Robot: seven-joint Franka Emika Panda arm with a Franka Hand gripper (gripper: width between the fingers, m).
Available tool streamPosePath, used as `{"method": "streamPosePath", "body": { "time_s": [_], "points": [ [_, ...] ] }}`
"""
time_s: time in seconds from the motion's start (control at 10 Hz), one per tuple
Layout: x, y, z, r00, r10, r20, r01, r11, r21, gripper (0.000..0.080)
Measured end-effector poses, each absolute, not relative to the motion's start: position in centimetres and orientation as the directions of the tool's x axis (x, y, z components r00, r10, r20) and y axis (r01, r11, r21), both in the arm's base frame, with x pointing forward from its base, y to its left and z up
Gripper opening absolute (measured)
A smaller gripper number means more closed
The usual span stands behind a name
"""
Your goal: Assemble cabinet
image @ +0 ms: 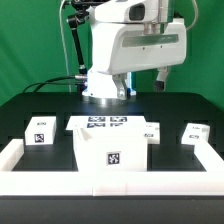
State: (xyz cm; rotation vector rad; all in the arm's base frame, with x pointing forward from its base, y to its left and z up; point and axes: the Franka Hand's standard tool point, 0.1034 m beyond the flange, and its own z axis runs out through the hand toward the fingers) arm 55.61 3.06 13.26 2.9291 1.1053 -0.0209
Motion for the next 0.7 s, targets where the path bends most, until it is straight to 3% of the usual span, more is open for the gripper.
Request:
{"method": "streamPosePath", "body": {
  "time_s": [0.5, 0.7],
  "points": [
    [55.5, 3.0, 13.1, 0.739, 0.674, -0.017, 0.674, -0.739, 0.004, 0.0798],
    [54.5, 2.4, 12.3, 0.598, 0.801, -0.001, 0.801, -0.598, 0.013, 0.0798]
  ]
}}
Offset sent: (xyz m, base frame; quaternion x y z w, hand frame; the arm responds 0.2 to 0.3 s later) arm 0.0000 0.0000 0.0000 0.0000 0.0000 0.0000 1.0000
